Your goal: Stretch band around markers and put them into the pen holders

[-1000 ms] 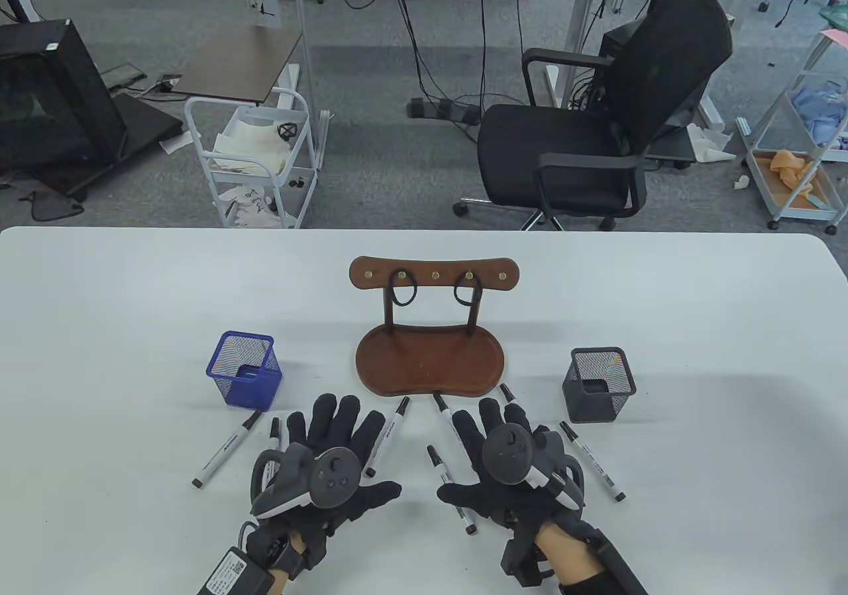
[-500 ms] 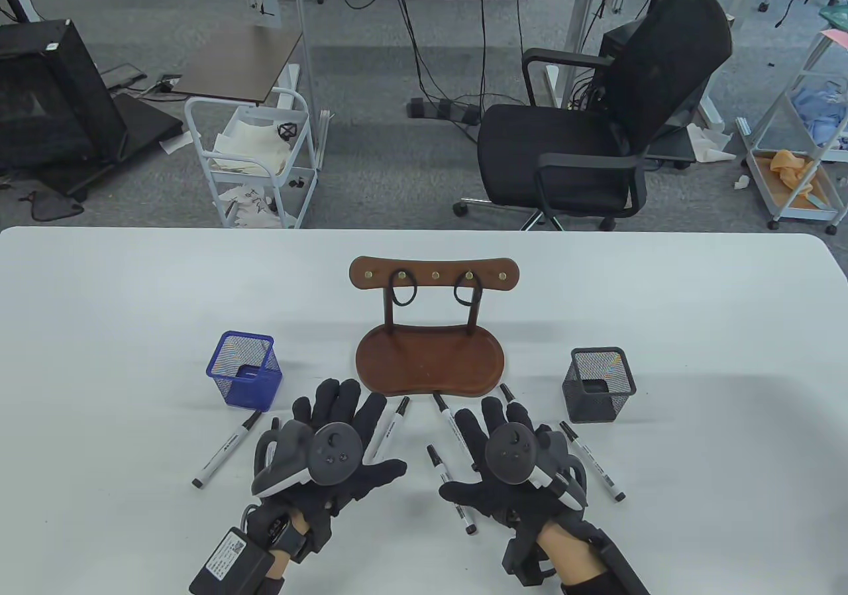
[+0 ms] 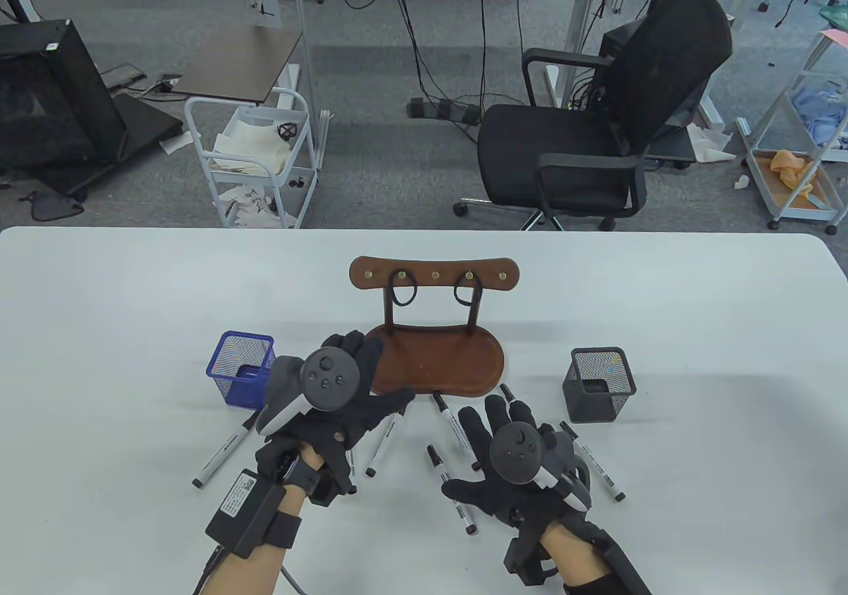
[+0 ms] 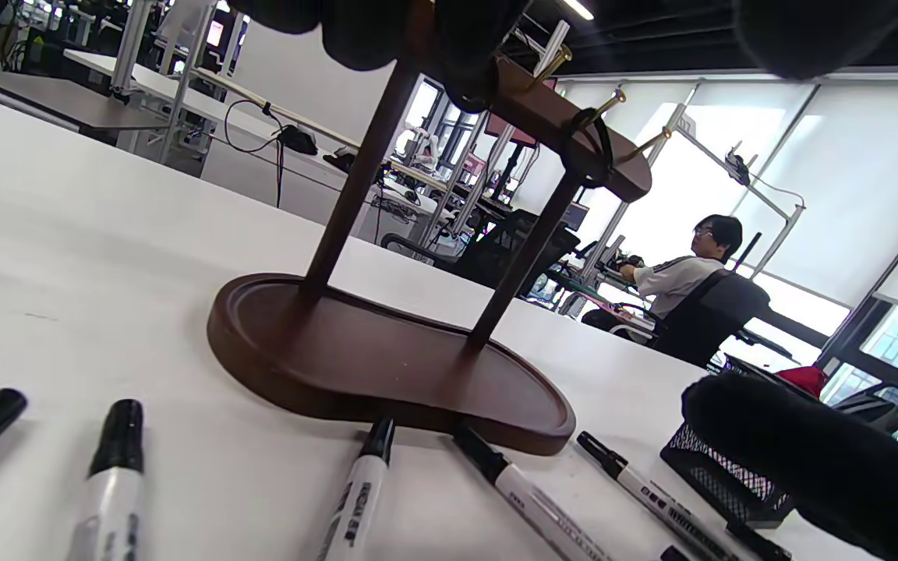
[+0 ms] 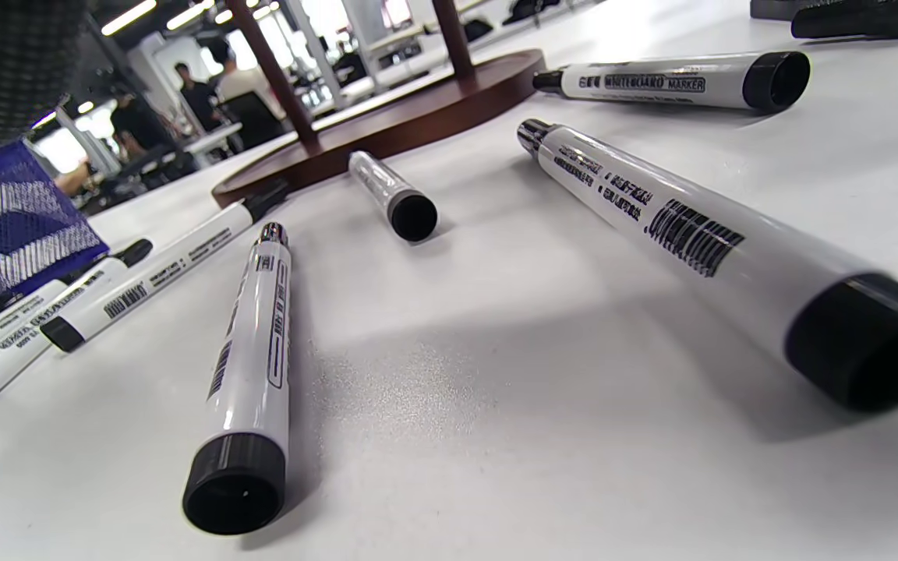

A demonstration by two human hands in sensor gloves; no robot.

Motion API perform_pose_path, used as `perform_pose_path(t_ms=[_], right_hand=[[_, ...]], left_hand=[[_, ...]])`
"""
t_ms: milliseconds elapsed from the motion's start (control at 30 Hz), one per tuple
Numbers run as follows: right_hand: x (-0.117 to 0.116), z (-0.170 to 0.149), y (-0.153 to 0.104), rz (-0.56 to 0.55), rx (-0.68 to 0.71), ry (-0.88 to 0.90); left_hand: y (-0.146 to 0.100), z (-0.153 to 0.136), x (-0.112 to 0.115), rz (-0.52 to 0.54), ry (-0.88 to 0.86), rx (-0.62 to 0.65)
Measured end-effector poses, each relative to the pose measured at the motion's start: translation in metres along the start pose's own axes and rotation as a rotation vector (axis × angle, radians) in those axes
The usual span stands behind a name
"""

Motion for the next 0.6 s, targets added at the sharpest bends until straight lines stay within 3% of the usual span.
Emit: perform_pose_path(t_ms=[333,600], right_hand=[[0.002,-0.002,-0.001,-0.012,0.000,0.018],[0.004,-0.004,-0.001,-0.015,-0.002,0.030]], left_hand=[[0.024,-0.011,-0.006,0.041,-0.255,-0.062],[0.039,-0.014,-0.006,0.071,-0.353,-0.118]])
Point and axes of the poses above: the tracker on the back of each hand, its own z axis roughly to the thumb side, its own y axis roughly from the wrist to the fingertips, x = y × z, the point moved 1 cm from there along y, roughly from the wrist to the fingertips, and after that the axes turned 5 degrees about -z, right-handed, at the moved point
